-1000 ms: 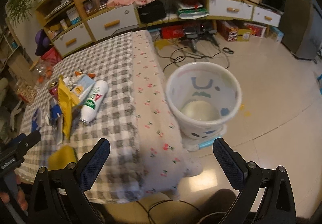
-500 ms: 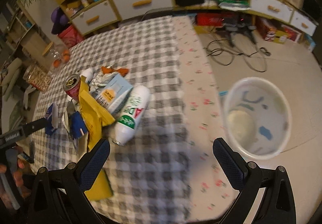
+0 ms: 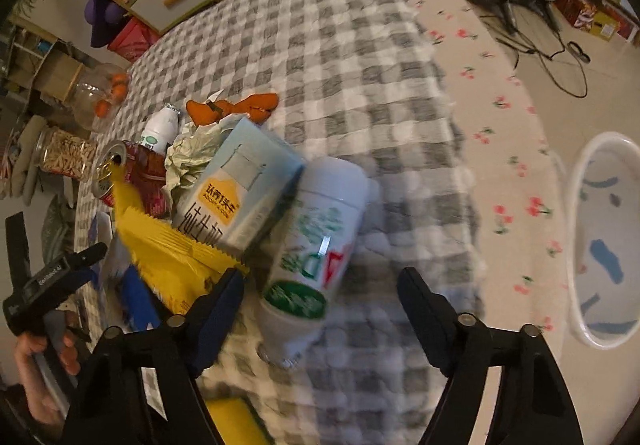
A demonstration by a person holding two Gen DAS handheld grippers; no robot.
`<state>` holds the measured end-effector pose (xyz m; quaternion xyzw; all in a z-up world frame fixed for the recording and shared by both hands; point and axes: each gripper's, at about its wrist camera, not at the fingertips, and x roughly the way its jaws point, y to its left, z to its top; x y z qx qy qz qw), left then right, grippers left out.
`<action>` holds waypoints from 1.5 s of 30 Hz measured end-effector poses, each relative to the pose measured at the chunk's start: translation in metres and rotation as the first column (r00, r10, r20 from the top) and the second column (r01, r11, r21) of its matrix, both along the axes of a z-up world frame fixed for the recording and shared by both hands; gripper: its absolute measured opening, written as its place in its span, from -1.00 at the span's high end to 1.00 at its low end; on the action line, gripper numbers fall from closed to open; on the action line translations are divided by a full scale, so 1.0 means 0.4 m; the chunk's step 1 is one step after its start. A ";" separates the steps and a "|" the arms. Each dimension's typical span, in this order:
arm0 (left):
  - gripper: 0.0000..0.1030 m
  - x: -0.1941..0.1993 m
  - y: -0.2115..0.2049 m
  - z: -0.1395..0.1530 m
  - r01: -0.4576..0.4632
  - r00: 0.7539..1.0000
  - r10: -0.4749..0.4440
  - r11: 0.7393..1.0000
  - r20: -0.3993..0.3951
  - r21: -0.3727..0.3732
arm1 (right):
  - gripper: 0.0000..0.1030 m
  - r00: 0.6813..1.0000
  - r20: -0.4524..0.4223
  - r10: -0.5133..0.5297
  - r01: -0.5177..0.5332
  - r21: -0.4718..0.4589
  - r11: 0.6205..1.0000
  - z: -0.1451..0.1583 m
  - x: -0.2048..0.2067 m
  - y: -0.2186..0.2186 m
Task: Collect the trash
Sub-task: 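Grasp the blue biscuit box with the left tool while the right tool grasps the white AD bottle, then carry the white bottle over the bin and open the right tool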
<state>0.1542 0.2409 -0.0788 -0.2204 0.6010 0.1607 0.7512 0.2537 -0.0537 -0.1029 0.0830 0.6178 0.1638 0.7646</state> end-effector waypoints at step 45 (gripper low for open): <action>-0.20 0.104 -0.526 0.167 0.398 0.880 -0.383 0.917 0.282 0.004 | 0.21 0.932 0.144 -0.332 0.333 0.013 0.943 0.085 -0.080 -0.576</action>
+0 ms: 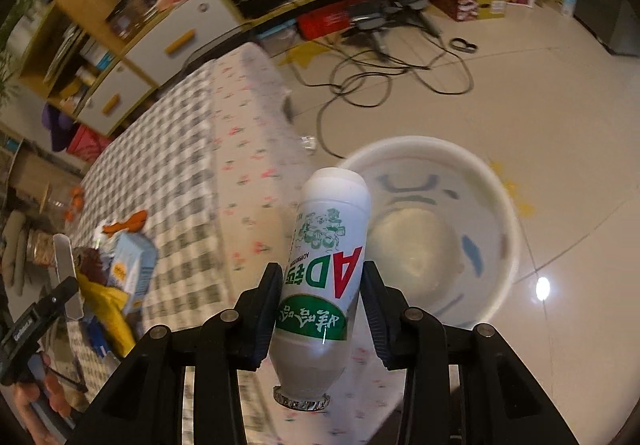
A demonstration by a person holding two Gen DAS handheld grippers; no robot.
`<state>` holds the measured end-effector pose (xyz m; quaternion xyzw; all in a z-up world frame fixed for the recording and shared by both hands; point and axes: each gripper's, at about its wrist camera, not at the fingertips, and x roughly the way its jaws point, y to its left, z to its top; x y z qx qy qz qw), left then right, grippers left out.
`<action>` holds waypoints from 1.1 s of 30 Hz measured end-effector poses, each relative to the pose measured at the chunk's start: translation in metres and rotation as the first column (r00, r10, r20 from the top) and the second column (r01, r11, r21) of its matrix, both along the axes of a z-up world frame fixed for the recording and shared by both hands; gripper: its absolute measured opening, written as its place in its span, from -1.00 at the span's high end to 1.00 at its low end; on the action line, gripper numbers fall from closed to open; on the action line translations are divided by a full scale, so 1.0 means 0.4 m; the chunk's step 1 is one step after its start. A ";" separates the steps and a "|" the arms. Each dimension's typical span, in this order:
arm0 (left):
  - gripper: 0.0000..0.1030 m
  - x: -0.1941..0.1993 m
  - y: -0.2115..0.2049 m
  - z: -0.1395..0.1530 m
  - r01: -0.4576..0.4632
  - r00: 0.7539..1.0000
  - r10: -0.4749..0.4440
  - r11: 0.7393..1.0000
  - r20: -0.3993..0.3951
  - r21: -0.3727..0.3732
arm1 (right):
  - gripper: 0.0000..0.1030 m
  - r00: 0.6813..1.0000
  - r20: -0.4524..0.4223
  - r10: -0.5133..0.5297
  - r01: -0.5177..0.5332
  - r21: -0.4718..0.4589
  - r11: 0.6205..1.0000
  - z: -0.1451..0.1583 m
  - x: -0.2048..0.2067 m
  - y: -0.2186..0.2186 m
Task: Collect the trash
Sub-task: 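Carry the white bottle over the bin and open the right tool, then move the blue biscuit box over the bin and open the left tool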
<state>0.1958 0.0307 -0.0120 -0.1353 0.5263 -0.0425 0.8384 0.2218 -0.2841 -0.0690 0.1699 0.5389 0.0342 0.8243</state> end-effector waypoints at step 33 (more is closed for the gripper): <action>-0.21 0.080 -0.520 -0.131 0.347 0.937 -0.348 0.938 -0.038 -0.020 | -0.16 0.990 -0.061 -0.124 0.121 -0.050 0.991 -0.059 -0.078 -0.256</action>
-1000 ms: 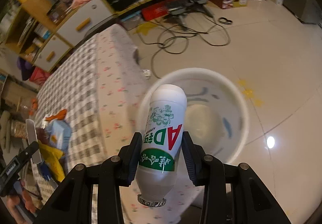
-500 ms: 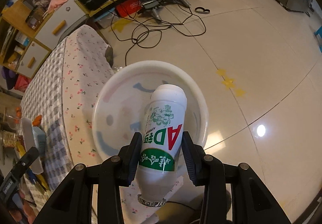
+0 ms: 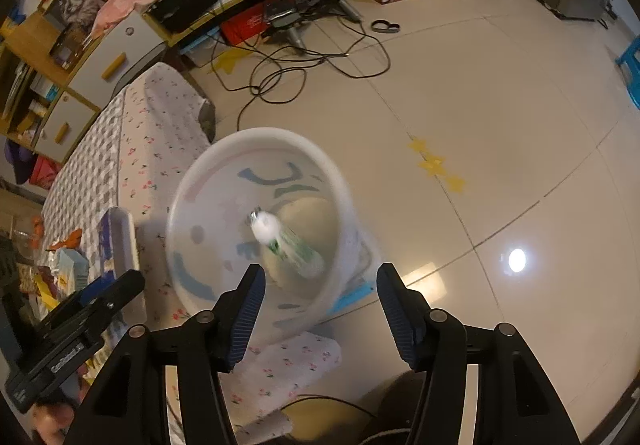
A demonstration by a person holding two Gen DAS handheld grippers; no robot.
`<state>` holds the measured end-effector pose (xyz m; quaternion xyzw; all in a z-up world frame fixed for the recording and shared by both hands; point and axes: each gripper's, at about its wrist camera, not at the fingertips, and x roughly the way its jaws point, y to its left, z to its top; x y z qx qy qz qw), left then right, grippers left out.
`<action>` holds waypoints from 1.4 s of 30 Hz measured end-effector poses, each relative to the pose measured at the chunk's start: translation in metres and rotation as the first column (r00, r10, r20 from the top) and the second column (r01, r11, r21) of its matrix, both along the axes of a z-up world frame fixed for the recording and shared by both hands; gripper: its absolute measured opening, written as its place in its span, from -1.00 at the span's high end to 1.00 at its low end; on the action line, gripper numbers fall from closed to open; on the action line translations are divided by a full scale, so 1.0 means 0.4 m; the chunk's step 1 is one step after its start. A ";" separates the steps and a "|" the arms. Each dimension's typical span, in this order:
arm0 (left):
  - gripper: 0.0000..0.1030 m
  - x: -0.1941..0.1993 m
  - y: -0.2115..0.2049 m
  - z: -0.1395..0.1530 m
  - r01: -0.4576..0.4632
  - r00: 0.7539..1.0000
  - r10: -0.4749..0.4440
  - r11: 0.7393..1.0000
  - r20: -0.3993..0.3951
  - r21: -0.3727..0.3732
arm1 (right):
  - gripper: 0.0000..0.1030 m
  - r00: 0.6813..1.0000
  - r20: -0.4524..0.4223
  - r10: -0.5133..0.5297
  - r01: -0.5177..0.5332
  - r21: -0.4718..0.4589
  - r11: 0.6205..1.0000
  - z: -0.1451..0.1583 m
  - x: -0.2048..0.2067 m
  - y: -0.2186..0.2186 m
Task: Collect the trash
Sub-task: 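Move the blue biscuit box over the bin and open the left tool, then grasp the red can with the left tool while the right tool grasps the light-blue milk carton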
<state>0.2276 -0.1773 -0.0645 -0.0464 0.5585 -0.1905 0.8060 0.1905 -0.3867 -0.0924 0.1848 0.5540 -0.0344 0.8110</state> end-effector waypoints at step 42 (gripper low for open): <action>-0.94 -0.087 0.305 0.112 -0.146 0.985 0.132 0.981 0.112 0.127 | -0.40 0.993 0.044 0.107 -0.103 -0.076 0.992 0.038 0.005 0.134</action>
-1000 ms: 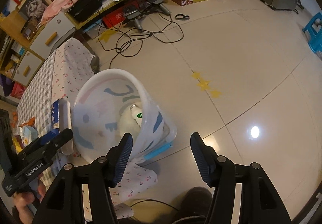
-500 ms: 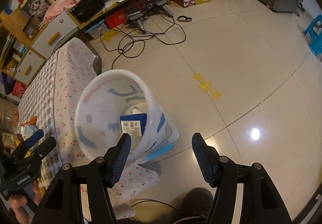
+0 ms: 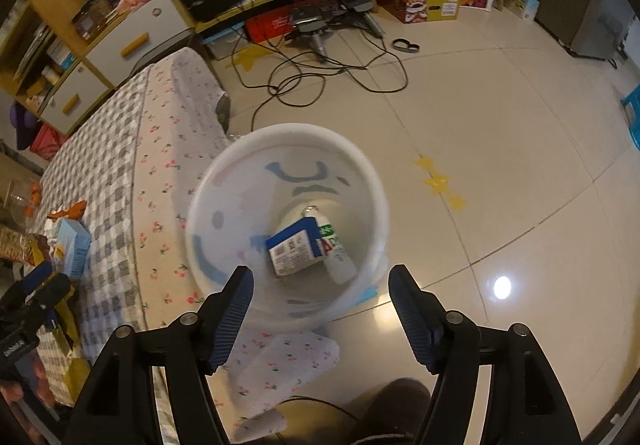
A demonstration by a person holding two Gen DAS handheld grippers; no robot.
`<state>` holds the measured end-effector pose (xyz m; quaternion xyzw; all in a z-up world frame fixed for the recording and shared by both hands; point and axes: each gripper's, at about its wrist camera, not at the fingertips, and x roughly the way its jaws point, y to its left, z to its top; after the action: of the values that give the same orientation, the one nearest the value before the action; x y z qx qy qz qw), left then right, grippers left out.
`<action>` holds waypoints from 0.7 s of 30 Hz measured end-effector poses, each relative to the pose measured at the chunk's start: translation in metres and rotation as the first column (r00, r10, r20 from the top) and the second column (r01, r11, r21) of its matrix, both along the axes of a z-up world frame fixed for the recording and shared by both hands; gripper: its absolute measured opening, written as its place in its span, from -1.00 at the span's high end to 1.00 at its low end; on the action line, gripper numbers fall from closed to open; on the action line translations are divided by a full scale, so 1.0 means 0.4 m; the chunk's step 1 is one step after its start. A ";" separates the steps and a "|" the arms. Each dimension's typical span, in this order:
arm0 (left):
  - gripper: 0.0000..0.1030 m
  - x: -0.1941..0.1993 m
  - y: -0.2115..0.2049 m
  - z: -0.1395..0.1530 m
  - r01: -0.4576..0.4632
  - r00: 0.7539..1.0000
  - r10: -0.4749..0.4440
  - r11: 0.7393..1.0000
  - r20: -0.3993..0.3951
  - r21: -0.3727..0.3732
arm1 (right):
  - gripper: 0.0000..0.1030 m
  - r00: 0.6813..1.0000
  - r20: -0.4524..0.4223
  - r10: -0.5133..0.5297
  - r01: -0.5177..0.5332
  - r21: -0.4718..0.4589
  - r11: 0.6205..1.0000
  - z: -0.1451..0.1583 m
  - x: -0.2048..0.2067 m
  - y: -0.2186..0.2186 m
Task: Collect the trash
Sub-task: 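Grasp the red can with the left tool while the right tool grasps the light-blue milk carton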
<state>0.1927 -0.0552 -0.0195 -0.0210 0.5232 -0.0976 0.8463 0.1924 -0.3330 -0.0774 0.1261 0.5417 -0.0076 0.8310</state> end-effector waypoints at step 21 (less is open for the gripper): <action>-0.93 0.058 0.335 0.000 -0.313 0.950 0.313 0.950 -0.017 0.025 | -0.51 0.990 0.014 0.143 -0.144 0.019 0.989 0.038 0.078 0.261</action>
<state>0.2161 0.0788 -0.0194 -0.0955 0.5232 0.0436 0.8457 0.2238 -0.2288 -0.0620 0.0953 0.5441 0.0586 0.8315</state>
